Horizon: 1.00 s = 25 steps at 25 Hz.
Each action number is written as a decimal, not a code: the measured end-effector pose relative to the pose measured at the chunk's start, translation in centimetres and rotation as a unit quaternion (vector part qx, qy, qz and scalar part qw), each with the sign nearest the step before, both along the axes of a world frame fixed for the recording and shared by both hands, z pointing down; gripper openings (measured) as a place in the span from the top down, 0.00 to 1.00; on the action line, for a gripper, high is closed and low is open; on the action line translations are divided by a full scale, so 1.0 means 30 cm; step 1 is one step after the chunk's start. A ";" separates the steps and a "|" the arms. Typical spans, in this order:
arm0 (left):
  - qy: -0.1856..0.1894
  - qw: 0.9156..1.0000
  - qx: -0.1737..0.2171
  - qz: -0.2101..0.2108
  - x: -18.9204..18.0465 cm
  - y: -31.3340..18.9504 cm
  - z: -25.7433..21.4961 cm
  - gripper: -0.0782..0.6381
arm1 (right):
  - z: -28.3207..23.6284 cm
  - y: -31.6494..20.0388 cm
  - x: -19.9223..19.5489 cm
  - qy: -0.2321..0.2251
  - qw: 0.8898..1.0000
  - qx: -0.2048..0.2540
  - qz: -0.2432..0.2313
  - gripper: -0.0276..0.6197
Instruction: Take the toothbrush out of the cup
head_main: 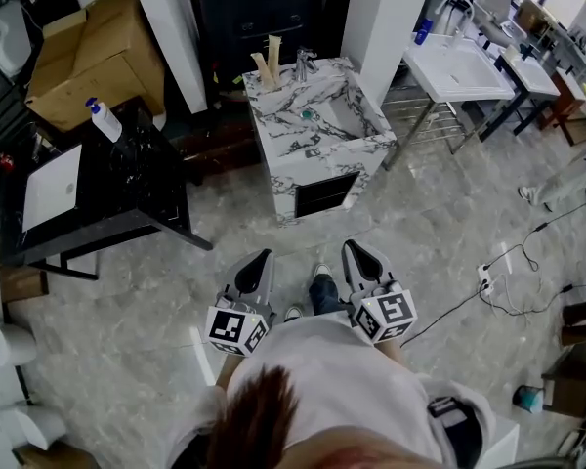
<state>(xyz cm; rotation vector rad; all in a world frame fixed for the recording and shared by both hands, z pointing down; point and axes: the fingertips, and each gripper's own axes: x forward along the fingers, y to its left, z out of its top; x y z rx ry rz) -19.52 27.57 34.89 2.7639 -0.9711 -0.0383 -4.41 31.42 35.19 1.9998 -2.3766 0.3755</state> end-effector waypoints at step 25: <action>0.001 0.997 0.020 -0.077 0.366 -0.360 -0.049 0.87 | -0.035 -0.398 0.446 -0.005 0.999 0.017 -0.044 0.92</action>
